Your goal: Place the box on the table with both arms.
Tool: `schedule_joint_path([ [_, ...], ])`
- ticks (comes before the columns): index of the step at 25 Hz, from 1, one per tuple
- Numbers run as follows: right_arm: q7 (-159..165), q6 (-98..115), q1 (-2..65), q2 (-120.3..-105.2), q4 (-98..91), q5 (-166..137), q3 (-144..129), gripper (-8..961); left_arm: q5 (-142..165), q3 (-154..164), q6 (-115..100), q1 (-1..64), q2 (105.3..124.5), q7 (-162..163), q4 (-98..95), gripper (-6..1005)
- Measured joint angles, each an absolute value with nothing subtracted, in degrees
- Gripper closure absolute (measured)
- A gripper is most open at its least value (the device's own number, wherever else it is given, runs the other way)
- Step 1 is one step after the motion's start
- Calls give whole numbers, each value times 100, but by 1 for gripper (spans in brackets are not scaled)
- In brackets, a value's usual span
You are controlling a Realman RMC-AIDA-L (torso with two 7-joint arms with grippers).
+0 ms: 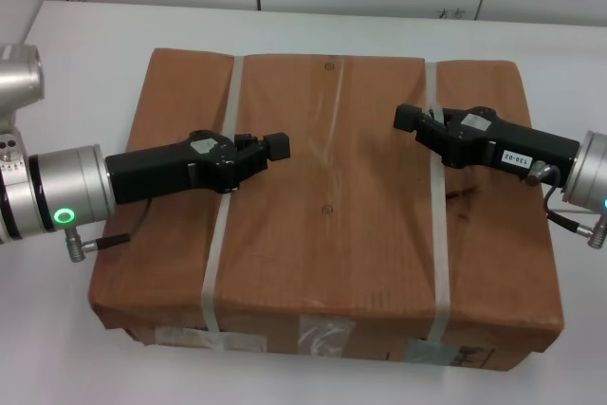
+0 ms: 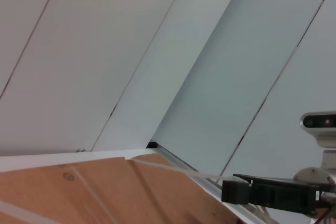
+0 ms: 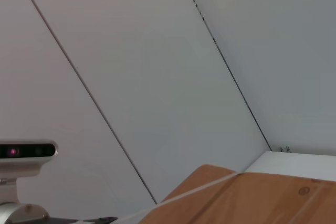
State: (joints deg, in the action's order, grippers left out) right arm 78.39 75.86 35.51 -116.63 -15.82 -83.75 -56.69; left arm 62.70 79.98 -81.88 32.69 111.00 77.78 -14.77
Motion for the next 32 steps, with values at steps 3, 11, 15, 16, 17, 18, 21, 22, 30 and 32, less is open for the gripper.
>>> schedule_joint_path([
  [3,7838,7585,3551,-11663,-1582,-8375,-5669,932,6270,7998,-8188,3269,11100,7778,-1477,966],
  [11,7834,7583,3551,-11663,-1582,-8375,-5669,933,6270,7998,-8190,3269,11100,7774,-1477,965],
  [15,7831,7583,3551,-11664,-1582,-8376,-5667,933,6269,7998,-8190,3270,11100,7735,-1477,966],
  [16,7831,7583,3551,-11668,-1582,-8375,-5665,933,6270,7998,-8191,3269,11100,7734,-1477,966],
  [17,7831,7583,3551,-11676,-1582,-8375,-5663,934,6269,7998,-8192,3270,11100,7734,-1477,966],
  [18,7831,7583,3551,-11691,-1582,-8375,-5662,934,6270,7998,-8192,3269,11100,7734,-1477,966],
  [21,7826,7583,3551,-11722,-1594,-8375,-5667,934,6269,7998,-8192,3270,11100,7732,-1477,965],
  [22,7815,7583,3551,-11724,-1598,-8375,-5668,934,6269,7998,-8192,3269,11100,7730,-1477,965],
  [30,7723,7350,3551,-11773,-1600,-8376,-5670,935,6279,7998,-8025,3269,11110,7724,-1477,966],
  [32,7683,7234,3551,-11800,-1600,-8375,-5672,935,6290,8013,-7920,3270,11124,7711,-1476,966],
])
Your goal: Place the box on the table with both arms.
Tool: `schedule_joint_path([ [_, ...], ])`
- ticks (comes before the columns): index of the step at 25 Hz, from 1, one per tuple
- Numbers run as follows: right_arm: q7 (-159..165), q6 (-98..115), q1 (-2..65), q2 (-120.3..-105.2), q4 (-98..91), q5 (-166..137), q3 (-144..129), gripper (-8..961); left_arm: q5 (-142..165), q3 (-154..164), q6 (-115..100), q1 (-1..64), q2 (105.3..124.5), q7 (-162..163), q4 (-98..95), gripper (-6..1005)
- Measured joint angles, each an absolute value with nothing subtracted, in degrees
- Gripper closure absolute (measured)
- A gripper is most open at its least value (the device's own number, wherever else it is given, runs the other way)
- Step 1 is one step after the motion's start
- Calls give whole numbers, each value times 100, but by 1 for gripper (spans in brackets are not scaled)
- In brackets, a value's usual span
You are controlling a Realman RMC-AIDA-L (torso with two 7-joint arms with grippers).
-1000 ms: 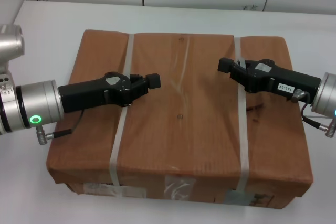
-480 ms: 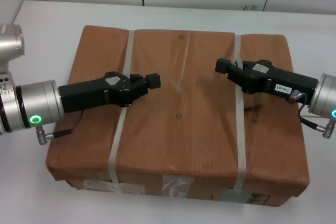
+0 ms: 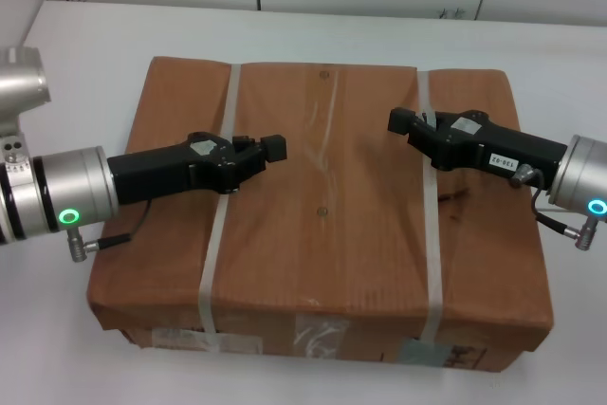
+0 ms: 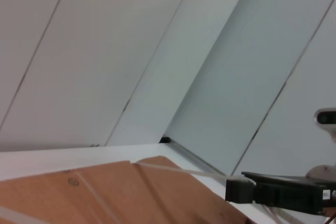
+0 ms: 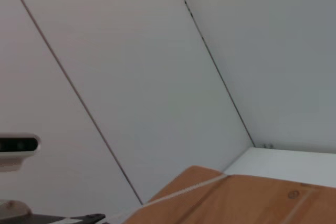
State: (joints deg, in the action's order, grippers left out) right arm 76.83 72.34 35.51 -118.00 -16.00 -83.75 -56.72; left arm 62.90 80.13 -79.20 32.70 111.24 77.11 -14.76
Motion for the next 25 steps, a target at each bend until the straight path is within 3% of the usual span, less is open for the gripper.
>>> schedule_joint_path([
  [6,7659,6766,3602,-11853,-1573,-8376,-5832,935,6399,8062,-7370,3283,11235,7593,-1477,965],
  [17,7641,5782,3894,-11911,-1313,-8376,-6220,936,6963,8069,-6170,3489,11643,7241,-1464,965],
  [25,7595,5140,4016,-11911,-988,-8348,-6236,937,6987,8068,-5718,3538,11705,7005,-1406,966],
])
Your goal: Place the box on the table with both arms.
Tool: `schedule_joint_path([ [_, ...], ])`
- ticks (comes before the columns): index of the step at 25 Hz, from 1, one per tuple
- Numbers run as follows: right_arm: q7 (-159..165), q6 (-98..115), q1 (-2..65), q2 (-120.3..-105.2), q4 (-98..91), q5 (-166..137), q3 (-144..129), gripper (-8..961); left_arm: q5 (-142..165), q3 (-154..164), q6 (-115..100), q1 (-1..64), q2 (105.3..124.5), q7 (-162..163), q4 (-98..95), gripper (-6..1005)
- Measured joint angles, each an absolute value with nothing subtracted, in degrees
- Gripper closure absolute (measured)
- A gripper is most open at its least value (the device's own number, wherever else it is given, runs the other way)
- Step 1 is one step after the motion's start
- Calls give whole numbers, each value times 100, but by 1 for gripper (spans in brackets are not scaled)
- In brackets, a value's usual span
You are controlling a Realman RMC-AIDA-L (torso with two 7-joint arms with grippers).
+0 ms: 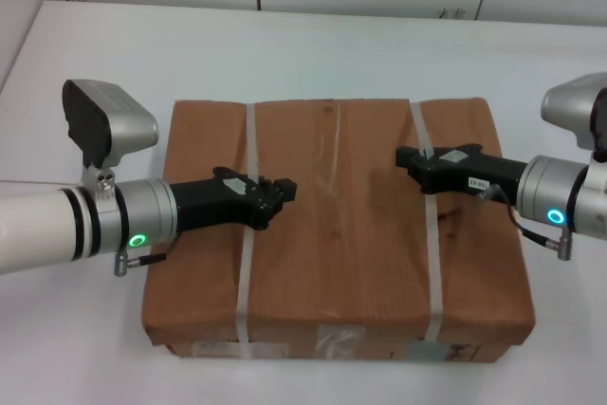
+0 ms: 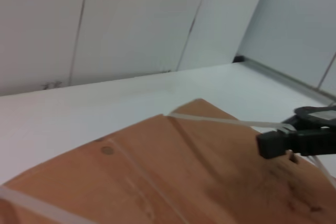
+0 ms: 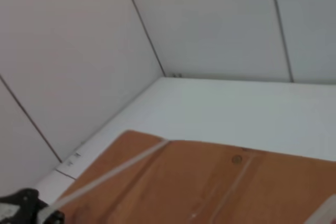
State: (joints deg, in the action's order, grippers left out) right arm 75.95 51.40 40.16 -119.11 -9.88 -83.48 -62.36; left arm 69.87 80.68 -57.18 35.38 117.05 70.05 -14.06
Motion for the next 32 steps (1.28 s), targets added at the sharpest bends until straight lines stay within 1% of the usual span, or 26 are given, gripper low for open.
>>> schedule_joint_path([
  [10,7588,5001,4073,-11909,-848,-8316,-6174,938,6973,8278,-5379,3571,11736,6901,-1381,966],
  [16,7594,5028,4087,-11909,-807,-8238,-6163,906,6983,8287,-5394,3571,11757,6833,-1357,969],
  [21,7752,4968,4149,-11909,-706,-8252,-6219,880,6982,8289,-5394,3569,11760,6860,-1353,944],
  [29,7810,4906,4198,-11910,-634,-8261,-6203,837,6960,8288,-5375,3558,11759,6914,-1353,877],
  [32,7830,4883,4197,-11910,-632,-8256,-6168,776,6960,8288,-5319,3559,11751,6990,-1351,860],
])
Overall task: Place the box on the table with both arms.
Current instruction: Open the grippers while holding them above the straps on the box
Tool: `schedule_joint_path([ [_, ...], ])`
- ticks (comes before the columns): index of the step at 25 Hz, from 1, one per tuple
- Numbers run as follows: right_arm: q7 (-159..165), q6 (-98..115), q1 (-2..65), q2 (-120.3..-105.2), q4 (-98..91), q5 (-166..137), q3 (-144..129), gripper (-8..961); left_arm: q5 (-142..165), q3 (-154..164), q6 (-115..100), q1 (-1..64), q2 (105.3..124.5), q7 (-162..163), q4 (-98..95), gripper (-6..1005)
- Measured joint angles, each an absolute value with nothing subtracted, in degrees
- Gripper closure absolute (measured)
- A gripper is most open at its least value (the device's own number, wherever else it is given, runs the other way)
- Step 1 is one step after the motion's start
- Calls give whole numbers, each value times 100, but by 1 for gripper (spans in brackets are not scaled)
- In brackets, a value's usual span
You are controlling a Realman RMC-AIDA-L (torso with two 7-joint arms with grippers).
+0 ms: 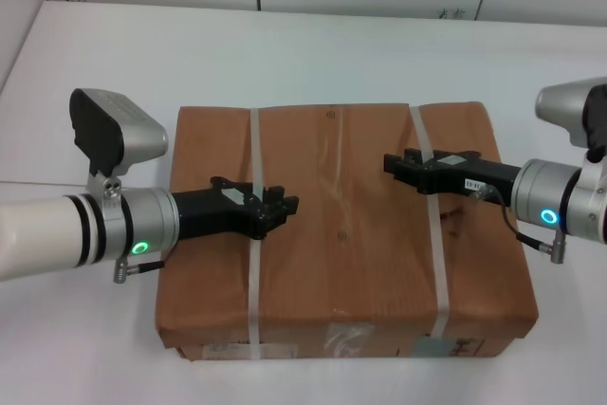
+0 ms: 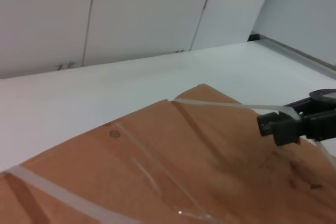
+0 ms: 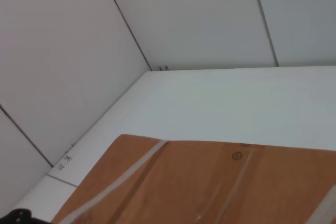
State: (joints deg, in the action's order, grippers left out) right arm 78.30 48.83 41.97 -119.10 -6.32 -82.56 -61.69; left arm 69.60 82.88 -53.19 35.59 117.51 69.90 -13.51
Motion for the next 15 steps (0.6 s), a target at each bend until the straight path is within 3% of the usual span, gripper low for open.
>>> schedule_joint_path([
  [5,7998,4692,4174,-11909,-633,-8243,-6145,609,6977,8288,-5143,3553,11747,6959,-1346,831],
  [11,8044,4567,4087,-11908,-648,-8176,-6090,333,6973,8288,-5092,3511,11724,6914,-1344,619],
  [13,8045,4496,4039,-11909,-654,-8145,-6062,233,6956,8280,-5086,3495,11716,6913,-1344,465],
  [15,8039,4441,3976,-11909,-676,-8099,-6048,211,6955,8268,-5084,3483,11712,6911,-1350,351],
])
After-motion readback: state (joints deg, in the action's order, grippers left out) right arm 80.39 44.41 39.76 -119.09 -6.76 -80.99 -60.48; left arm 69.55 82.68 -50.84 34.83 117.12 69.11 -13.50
